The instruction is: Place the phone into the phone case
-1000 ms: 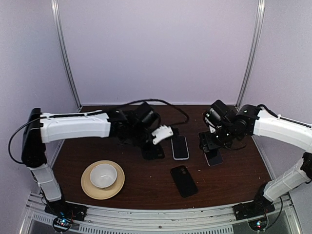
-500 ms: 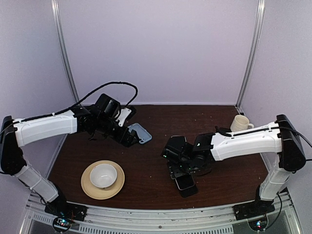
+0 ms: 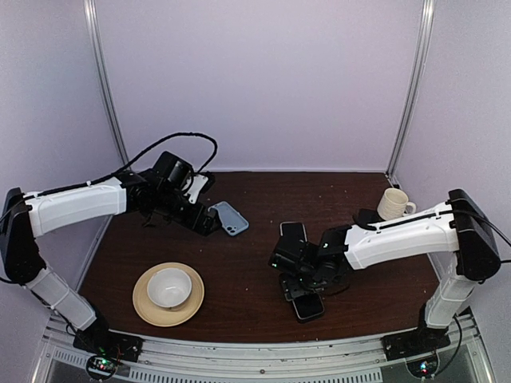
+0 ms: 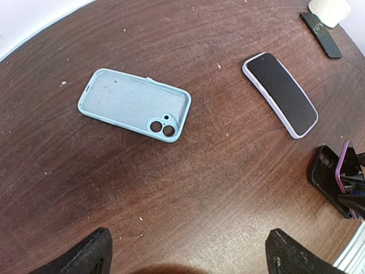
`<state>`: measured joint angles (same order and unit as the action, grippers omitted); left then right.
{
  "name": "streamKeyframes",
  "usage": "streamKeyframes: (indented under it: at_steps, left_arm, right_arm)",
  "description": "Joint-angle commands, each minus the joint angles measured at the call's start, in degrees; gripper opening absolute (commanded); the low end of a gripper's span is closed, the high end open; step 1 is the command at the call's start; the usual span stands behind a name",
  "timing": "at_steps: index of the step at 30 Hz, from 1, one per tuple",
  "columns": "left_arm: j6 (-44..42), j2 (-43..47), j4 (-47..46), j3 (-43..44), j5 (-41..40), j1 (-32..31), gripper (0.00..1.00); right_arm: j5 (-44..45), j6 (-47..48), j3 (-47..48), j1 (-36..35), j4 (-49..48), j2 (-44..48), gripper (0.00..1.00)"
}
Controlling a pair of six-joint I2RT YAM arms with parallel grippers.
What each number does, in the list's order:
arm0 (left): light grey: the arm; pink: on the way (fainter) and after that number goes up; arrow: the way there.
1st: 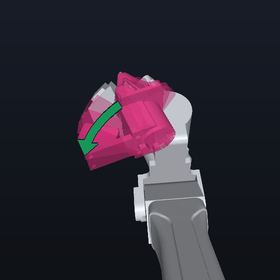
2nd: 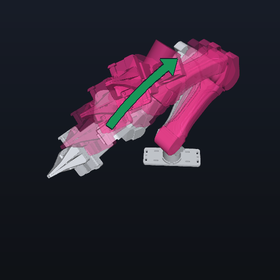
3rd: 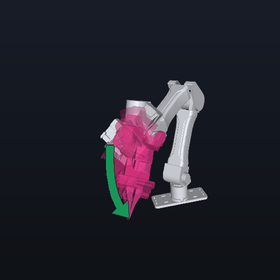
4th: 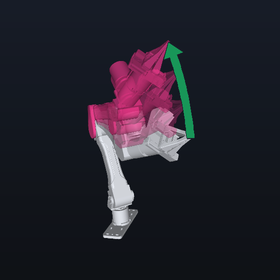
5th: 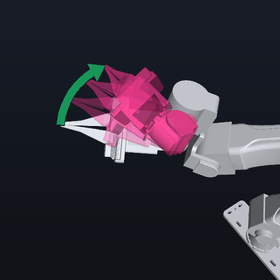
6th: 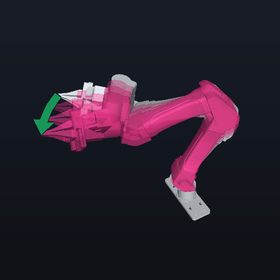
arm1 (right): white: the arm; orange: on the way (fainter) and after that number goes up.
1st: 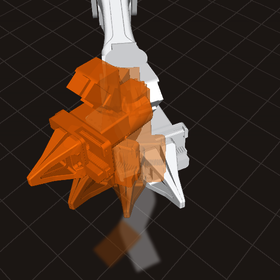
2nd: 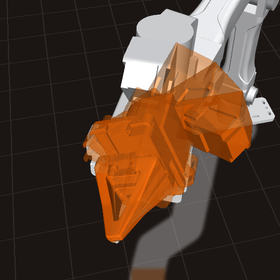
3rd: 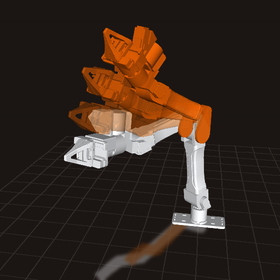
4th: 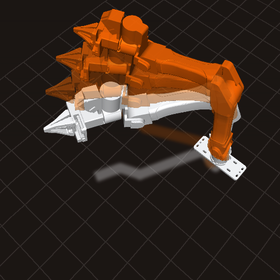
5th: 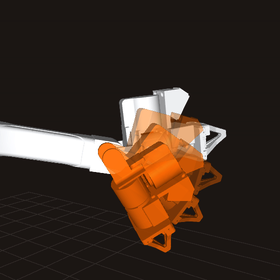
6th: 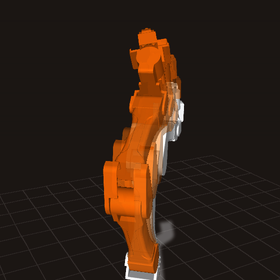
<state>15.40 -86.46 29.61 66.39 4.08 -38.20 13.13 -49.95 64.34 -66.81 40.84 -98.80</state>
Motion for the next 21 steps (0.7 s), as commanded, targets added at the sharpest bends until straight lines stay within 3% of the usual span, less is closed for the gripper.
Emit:
streamKeyframes:
  at_steps: [1,21]
  left_arm:
    - [0.4,-1.0,0.1,2.1,1.1,0.2,0.97]
    - [0.1,-2.1,0.1,2.3,1.8,0.2,0.98]
  right_arm:
    - [0.4,-0.9,-0.6,-0.2,-0.3,-0.4,0.18]
    - [5.7,2.1,0.8,0.0,0.1,-3.2,0.14]
